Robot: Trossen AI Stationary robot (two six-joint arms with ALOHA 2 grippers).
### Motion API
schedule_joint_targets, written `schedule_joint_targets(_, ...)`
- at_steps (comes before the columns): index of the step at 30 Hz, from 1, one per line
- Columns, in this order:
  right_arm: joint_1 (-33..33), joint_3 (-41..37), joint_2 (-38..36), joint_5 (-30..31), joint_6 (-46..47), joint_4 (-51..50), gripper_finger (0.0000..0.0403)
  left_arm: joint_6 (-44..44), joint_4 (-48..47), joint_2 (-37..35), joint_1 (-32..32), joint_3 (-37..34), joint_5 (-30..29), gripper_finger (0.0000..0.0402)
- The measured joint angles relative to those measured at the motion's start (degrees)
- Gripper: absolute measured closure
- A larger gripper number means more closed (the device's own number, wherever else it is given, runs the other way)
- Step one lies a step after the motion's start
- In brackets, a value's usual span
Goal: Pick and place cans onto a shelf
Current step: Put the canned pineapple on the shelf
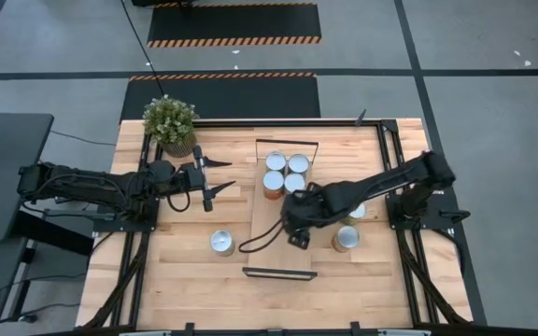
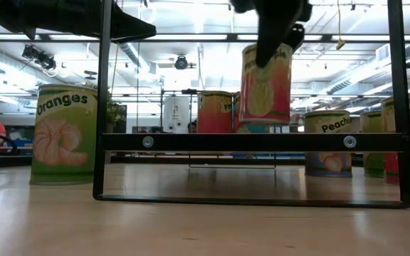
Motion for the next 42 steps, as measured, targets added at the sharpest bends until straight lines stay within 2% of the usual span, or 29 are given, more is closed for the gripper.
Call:
schedule_joint_targets(9,-1.6,3.0,5.7,-3.0,0.3,-1.2,0.0071,-0.8,-0.1,0.0,0.0,0.0,0.0,0.0157)
schedule_joint_targets(24,-1.8,3.5,5.1,-3.1,0.6,-0.5,0.0038,-0.7,-0.2,0.0,0.0,0.0,0.0,0.0157)
schedule_joint_targets(31,-1.8,6.9,5.1,1.5,0.2,-1.0,0.0039,-0.9,-0.2,0.0,0.0,0.0,0.0,0.0157)
schedule_joint_targets(37,-1.2,7.9,5.0,1.7,-3.4,-1.5,0.0041,-0.9,-0.5,0.0,0.0,0.0,0.0,0.0157)
schedule_joint_targets(42,-0.6,7.9,5.1,6.6,-6.1,-2.1,0.0041,-1.0,-0.5,0.0,0.0,0.0,0.0,0.0157)
